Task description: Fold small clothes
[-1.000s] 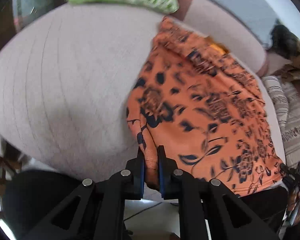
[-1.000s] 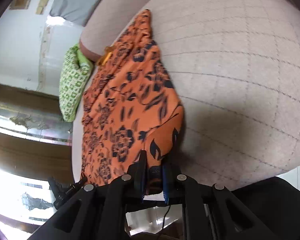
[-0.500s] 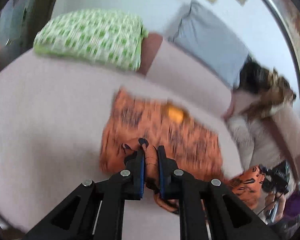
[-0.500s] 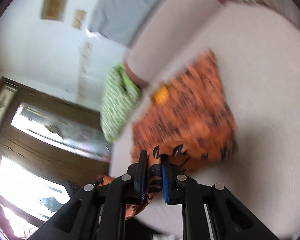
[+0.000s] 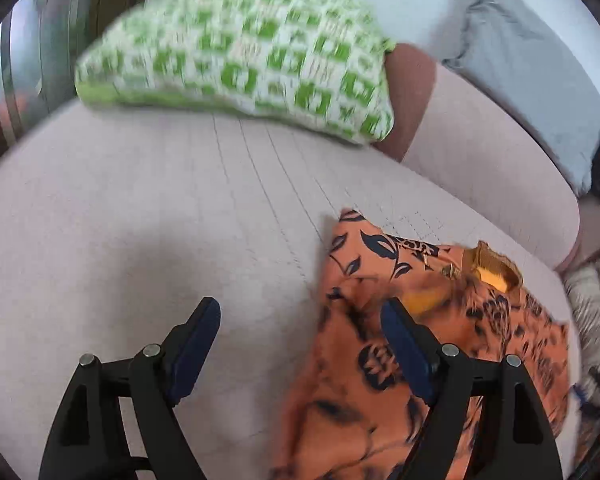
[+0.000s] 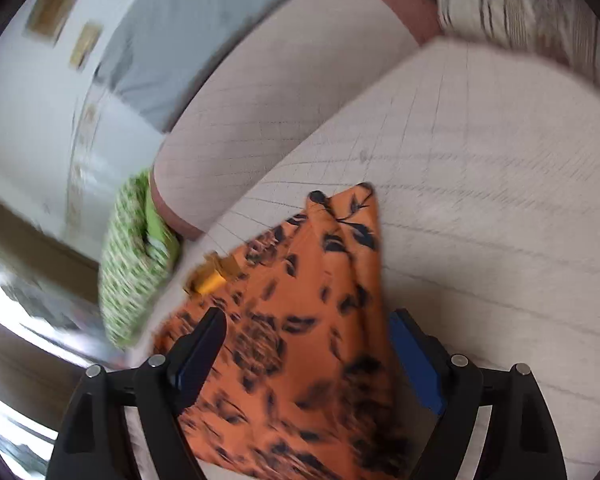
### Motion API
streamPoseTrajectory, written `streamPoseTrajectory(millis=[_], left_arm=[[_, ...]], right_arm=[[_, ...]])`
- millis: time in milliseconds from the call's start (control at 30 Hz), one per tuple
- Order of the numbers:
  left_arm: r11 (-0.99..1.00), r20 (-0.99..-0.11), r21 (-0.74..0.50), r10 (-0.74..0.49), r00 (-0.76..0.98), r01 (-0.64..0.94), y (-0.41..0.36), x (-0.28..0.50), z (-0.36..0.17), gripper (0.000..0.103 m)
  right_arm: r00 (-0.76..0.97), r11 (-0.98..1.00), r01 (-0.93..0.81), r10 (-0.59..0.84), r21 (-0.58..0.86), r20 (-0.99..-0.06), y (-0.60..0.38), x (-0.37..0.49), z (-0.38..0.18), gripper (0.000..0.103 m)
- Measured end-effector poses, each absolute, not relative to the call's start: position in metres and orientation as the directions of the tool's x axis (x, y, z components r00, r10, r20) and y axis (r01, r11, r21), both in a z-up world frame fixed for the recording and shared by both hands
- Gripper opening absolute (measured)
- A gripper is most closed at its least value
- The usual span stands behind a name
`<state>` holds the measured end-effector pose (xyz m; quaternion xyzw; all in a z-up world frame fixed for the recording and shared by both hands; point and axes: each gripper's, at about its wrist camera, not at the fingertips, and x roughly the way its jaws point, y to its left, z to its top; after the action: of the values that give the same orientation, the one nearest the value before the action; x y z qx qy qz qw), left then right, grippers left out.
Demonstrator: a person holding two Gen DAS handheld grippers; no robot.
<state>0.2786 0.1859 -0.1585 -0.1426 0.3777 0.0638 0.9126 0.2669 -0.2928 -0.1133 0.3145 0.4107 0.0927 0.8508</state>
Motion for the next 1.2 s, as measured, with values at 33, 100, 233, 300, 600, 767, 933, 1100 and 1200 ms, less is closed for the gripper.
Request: streamPoseTrajectory(millis=[33, 100, 233, 300, 600, 767, 933, 1100, 1200], left_arm=[[0.956, -0.707, -0.202, 0.007, 0.707, -0.211, 0.187, 0.275, -0.159, 0.083], [0.968, -0.725, -0.196, -0.035, 0.688, -0.158, 0.181, 0.271, -0.167, 0.083], [0.982, -0.793, -0.161, -0.072, 0.605, -0.094, 0.158, 0.285, -0.200, 0.083], [0.986, -0.811, -0.140, -0.064, 0.581, -0.086, 0.149, 0.293, -0.214, 0.083], [0.984, -0.781, -0.165, -0.089, 0.618, -0.067, 0.127, 0.286, -0.159, 0.017], [0.979, -0.715, -0.204, -0.138, 0.685, -0.016, 0.124, 0.206, -0.113, 0.017], [0.973, -0.790, -0.232, -0.182, 0.585, -0.010, 0.121, 0.134, -0.178, 0.026], [0.970, -0.798, -0.226, -0.130, 0.589, -0.093, 0.142, 0.122, -0.195, 0.039], [0.984, -0.721, -0.173, -0.092, 0.687, -0.049, 0.140, 0.133, -0.155, 0.040]], right_arm=[[0.642, 0.820, 0.105, 0.377, 0.563, -0.668, -0.294, 0.259, -0.111, 0.086], [0.608, 0.844, 0.100, 0.367, 0.527, -0.704, -0.295, 0.256, -0.114, 0.086], [0.506, 0.837, 0.066, 0.441, 0.543, -0.742, -0.287, 0.264, -0.138, 0.086], [0.464, 0.854, 0.048, 0.440, 0.518, -0.769, -0.270, 0.271, -0.150, 0.086], [0.405, 0.851, -0.021, 0.488, 0.525, -0.773, -0.231, 0.279, -0.123, 0.022], [0.462, 0.844, -0.096, 0.508, 0.528, -0.727, -0.228, 0.234, -0.058, 0.020], [0.415, 0.823, -0.062, 0.535, 0.564, -0.736, -0.246, 0.152, -0.074, 0.037], [0.388, 0.834, 0.004, 0.507, 0.551, -0.770, -0.266, 0.106, -0.133, 0.067], [0.500, 0.805, 0.044, 0.495, 0.592, -0.710, -0.285, 0.106, -0.103, 0.067]])
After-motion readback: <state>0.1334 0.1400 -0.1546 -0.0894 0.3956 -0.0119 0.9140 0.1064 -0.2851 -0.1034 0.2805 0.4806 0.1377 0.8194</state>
